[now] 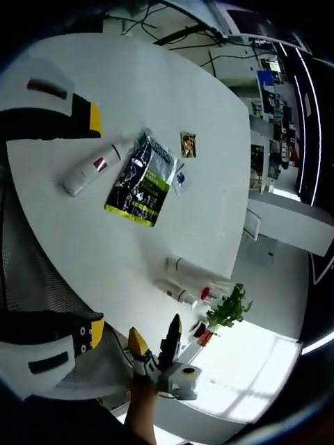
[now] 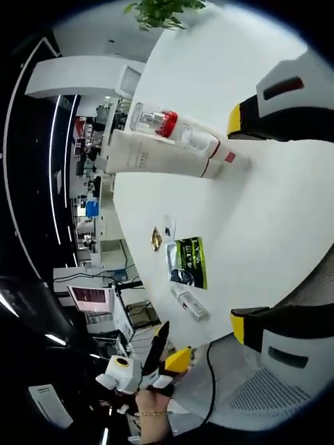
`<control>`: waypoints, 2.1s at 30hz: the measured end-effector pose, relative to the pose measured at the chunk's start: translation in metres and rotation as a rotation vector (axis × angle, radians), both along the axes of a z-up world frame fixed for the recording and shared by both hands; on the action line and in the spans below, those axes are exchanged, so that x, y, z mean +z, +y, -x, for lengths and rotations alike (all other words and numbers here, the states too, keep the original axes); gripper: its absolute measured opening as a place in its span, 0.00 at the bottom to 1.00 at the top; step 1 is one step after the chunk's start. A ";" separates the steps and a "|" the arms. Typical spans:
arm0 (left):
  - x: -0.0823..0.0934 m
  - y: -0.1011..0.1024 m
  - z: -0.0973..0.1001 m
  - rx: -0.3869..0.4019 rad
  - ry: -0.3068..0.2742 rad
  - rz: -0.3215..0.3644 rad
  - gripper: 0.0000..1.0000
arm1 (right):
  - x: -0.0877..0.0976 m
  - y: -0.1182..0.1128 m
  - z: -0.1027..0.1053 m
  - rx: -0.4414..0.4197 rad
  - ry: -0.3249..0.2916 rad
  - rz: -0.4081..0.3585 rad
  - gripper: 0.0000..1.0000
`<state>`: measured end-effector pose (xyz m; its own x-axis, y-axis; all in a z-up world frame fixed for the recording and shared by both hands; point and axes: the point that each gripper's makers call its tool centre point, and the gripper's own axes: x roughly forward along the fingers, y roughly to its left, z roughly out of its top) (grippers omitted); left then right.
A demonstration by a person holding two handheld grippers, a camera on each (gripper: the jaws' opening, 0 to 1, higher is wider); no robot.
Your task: Arrange the skincare products in the storage area until every visible bottle or jar stands upright without overlapping.
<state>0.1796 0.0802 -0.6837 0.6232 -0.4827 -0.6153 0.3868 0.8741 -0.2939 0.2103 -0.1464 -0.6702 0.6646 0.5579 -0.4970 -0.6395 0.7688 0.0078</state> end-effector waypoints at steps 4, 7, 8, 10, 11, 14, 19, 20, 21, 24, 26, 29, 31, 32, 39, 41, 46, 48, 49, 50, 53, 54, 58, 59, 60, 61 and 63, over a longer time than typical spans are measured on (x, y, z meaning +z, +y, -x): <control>-0.005 0.002 -0.003 0.015 0.011 0.001 0.99 | -0.002 -0.002 0.002 -0.006 0.007 0.003 1.00; -0.012 0.004 -0.005 0.034 0.032 -0.014 0.99 | -0.001 -0.003 0.002 -0.013 0.006 0.004 1.00; -0.014 0.005 -0.006 0.043 0.039 -0.020 0.99 | -0.001 -0.003 0.002 -0.013 0.006 0.004 1.00; -0.019 0.009 -0.007 0.064 0.051 -0.036 0.97 | -0.002 -0.002 0.003 -0.011 0.009 0.010 1.00; -0.022 0.013 -0.007 0.090 0.061 -0.054 0.94 | -0.003 -0.001 0.003 -0.009 0.011 0.011 1.00; -0.029 0.023 -0.008 0.137 0.070 -0.073 0.82 | -0.005 0.001 0.004 -0.005 0.015 0.018 1.00; -0.040 0.039 -0.012 0.191 0.108 -0.111 0.65 | -0.009 0.008 0.007 0.010 0.027 0.028 0.97; -0.040 0.039 -0.011 0.189 0.109 -0.139 0.63 | -0.009 0.009 0.007 0.014 0.030 0.029 0.97; -0.040 0.039 -0.012 0.186 0.110 -0.145 0.62 | -0.009 0.010 0.008 0.016 0.031 0.028 0.97; -0.047 0.039 -0.022 0.164 0.119 -0.176 0.58 | -0.010 0.010 0.008 0.016 0.037 0.027 0.96; -0.050 0.039 -0.026 0.143 0.120 -0.207 0.55 | -0.011 0.010 0.008 0.010 0.044 0.027 0.96; -0.052 0.036 -0.032 0.117 0.141 -0.239 0.51 | -0.013 0.011 0.007 0.011 0.050 0.026 0.95; -0.057 0.038 -0.035 0.109 0.151 -0.257 0.51 | -0.013 0.016 0.008 0.037 0.052 0.027 0.96; -0.060 0.040 -0.037 0.110 0.156 -0.265 0.50 | -0.014 0.017 0.008 0.043 0.055 0.028 0.96; -0.067 0.047 -0.043 0.120 0.168 -0.326 0.44 | -0.018 0.028 0.009 0.076 0.072 0.024 0.94; -0.073 0.048 -0.045 0.125 0.181 -0.333 0.43 | -0.021 0.032 0.009 0.081 0.079 0.020 0.93; -0.074 0.047 -0.045 0.120 0.196 -0.324 0.41 | -0.024 0.042 0.008 0.118 0.082 0.034 0.93; -0.073 0.047 -0.046 0.116 0.191 -0.325 0.38 | -0.022 0.046 0.007 0.119 0.080 0.019 0.93; -0.073 0.047 -0.046 0.112 0.190 -0.326 0.36 | -0.023 0.048 0.006 0.119 0.081 0.015 0.93; -0.074 0.047 -0.047 0.110 0.191 -0.331 0.35 | -0.024 0.049 0.006 0.121 0.082 0.015 0.93; -0.077 0.045 -0.047 0.099 0.193 -0.353 0.37 | -0.025 0.052 0.007 0.135 0.084 0.016 0.92; -0.079 0.045 -0.049 0.084 0.192 -0.373 0.37 | -0.025 0.052 0.007 0.136 0.084 0.012 0.92; -0.083 0.044 -0.048 0.079 0.206 -0.380 0.32 | -0.024 0.053 0.005 0.128 0.085 -0.003 0.92; -0.084 0.045 -0.047 0.081 0.211 -0.379 0.32 | -0.024 0.053 0.005 0.126 0.085 -0.003 0.92; -0.085 0.046 -0.046 0.082 0.218 -0.379 0.31 | -0.024 0.053 0.004 0.126 0.084 -0.003 0.92; -0.086 0.047 -0.046 0.084 0.219 -0.380 0.30 | -0.024 0.054 0.004 0.128 0.085 -0.007 0.92; -0.086 0.047 -0.046 0.082 0.213 -0.377 0.29 | -0.024 0.055 0.004 0.131 0.086 -0.009 0.92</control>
